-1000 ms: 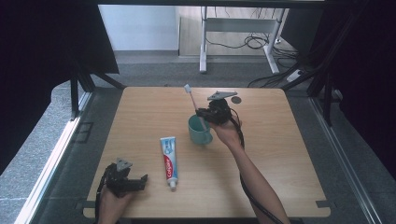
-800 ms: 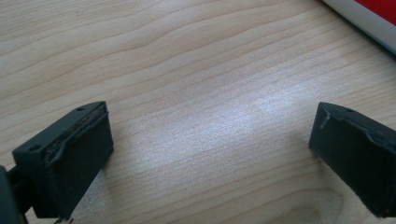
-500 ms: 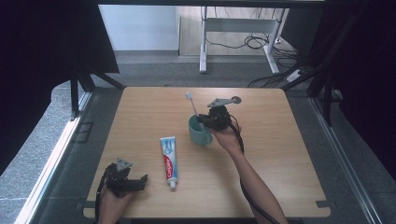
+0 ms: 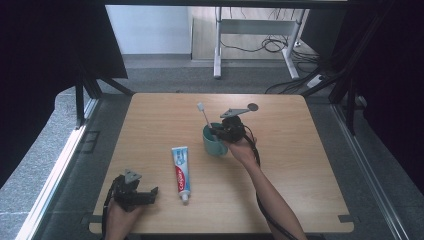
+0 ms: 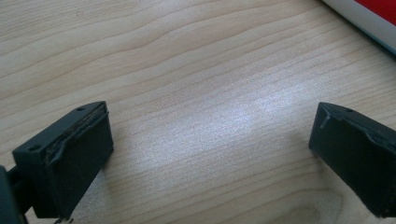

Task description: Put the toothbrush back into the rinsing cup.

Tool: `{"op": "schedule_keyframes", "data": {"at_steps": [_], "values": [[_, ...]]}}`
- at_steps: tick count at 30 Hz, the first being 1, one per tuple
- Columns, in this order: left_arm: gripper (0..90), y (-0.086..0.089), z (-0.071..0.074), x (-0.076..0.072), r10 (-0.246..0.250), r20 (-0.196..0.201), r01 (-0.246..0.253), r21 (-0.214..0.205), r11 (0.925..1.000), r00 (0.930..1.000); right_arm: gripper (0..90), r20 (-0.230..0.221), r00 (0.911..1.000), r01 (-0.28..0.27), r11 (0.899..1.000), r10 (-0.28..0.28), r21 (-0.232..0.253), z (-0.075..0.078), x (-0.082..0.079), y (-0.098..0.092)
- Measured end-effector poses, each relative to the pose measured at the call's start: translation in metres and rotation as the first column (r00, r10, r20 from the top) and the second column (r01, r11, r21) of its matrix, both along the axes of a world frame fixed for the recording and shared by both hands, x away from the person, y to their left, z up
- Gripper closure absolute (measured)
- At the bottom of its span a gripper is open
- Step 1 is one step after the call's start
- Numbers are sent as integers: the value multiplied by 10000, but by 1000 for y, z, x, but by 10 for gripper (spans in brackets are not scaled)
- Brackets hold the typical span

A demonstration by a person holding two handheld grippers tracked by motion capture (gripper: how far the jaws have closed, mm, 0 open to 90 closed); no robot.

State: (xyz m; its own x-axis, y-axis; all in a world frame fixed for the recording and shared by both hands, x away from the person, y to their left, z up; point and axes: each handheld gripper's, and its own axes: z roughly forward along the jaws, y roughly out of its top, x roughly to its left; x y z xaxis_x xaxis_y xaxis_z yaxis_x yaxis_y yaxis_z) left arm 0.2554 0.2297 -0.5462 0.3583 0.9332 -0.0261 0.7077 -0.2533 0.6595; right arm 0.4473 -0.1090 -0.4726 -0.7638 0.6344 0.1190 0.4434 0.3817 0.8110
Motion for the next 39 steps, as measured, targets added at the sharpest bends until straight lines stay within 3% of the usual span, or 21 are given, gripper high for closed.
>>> {"op": "schedule_keyframes", "data": {"at_steps": [8,19,30,39], "values": [[0,0,0,0,-3,-1,3,4,10000,10000,825,-234,9997,-63,9997,57,-251,-5,2,2],[0,0,0,0,-1,1,1,0,10000,10000,774,-617,9981,65,9998,-78,-202,-5,6,0],[0,0,0,0,-1,1,1,0,10000,10000,702,-486,9988,7,9996,-22,-294,-5,3,0],[0,0,0,0,4,6,-4,-9,10000,10000,543,-118,9999,-36,9995,33,-298,8,-1,-5]]}}
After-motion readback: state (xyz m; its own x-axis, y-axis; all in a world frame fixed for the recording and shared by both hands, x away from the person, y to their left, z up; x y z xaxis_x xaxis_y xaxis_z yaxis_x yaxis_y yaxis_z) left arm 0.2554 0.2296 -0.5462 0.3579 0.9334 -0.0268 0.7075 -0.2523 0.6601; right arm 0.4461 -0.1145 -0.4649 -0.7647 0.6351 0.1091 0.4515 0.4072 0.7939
